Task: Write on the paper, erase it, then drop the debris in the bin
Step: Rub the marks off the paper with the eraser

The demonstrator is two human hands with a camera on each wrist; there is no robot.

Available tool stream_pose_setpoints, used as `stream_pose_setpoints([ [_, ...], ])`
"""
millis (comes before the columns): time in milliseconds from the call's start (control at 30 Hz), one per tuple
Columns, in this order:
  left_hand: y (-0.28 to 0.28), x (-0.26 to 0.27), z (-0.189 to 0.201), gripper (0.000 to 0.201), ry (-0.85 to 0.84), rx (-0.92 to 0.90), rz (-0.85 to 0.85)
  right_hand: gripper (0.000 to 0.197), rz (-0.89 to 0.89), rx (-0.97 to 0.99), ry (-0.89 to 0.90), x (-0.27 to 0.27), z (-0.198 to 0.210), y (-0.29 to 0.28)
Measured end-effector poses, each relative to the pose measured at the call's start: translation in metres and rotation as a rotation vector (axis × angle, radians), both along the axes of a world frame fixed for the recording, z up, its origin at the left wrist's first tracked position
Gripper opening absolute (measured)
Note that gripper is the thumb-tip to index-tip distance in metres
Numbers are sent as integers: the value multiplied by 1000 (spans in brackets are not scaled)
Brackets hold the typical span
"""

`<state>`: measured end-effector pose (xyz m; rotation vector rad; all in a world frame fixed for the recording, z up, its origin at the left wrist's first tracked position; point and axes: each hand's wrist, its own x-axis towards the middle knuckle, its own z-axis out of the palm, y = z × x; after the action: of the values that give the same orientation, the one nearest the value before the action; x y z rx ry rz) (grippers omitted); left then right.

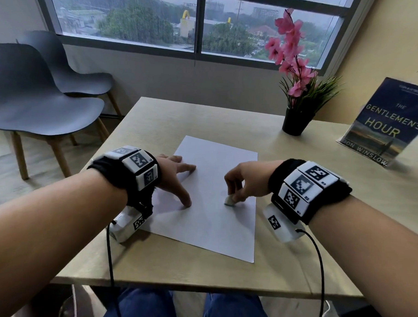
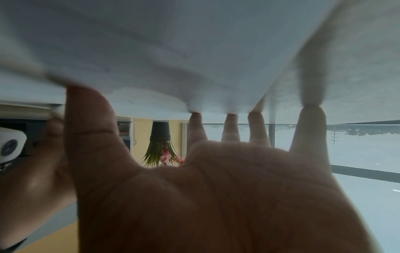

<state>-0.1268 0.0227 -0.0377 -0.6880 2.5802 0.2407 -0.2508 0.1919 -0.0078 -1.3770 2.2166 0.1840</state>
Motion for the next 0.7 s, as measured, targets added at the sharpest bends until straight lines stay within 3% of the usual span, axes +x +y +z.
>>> stream_pose_setpoints([
  [233, 0, -1, 4, 105, -46, -12, -28, 16, 7, 103, -82, 6, 2, 16],
  [367, 4, -12, 18, 104, -115, -158, -71, 18, 21, 49, 4, 13, -1, 13],
  [467, 16, -22, 25, 91, -79, -250, -154, 19, 39, 42, 46, 18, -3, 3],
  [533, 24, -24, 22, 85, -52, -202, -180, 20, 40, 32, 37, 21, -4, -4],
  [700, 32, -19, 13, 100, -71, -89, -172, 22, 59, 54, -26, 20, -3, -3],
])
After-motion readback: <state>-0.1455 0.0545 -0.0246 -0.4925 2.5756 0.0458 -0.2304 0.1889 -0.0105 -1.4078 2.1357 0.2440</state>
